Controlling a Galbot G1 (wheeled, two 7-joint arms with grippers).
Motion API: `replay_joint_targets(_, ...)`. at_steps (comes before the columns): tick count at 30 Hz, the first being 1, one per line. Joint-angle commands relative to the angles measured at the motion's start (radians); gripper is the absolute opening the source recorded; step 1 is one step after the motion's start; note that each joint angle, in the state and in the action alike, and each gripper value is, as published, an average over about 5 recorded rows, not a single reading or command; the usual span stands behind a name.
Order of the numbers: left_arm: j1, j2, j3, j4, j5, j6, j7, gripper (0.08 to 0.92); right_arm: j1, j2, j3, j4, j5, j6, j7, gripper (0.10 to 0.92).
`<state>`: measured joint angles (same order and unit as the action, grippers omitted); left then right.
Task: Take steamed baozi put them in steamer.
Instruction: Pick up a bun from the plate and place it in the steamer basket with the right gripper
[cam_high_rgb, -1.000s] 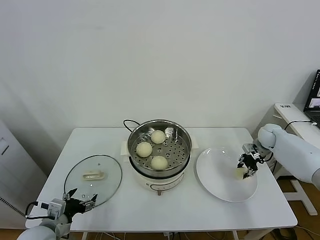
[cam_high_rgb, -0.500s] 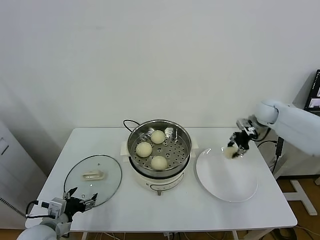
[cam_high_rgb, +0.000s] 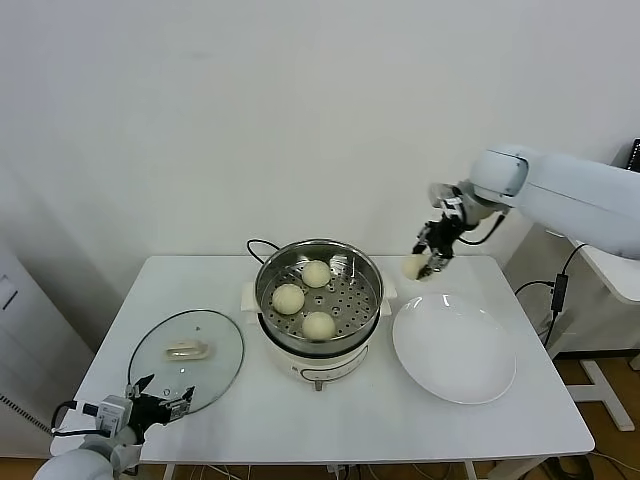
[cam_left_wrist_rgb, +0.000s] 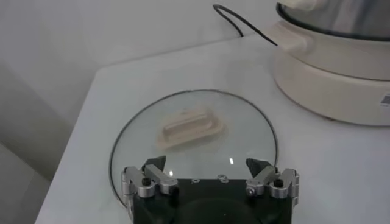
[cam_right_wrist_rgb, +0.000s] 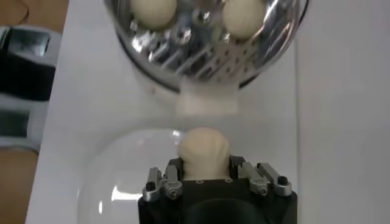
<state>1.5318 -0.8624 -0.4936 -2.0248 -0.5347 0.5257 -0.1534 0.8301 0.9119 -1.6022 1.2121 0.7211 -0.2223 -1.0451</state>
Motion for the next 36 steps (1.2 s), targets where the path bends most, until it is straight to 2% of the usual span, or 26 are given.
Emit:
replay_joint_targets(1, 0.000, -0.002, 0.001, -0.001, 0.000, 0.001, 0.000, 0.823, 0.043, 0.158, -0.037, 0.046, 0.180, -0.139, 0.111, 0.458)
replay_joint_targets(13, -0.001, 0.000, -0.003, -0.001, -0.003, -0.001, 0.001, 0.823, -0.070, 0.203, -0.017, 0.037, 0.172, -0.203, 0.205, 0.458)
replay_joint_targets(36, -0.005, 0.000, 0.003, 0.011, -0.006, -0.003, 0.003, 0.823, -0.221, 0.215, 0.035, -0.005, 0.113, -0.232, 0.284, 0.466)
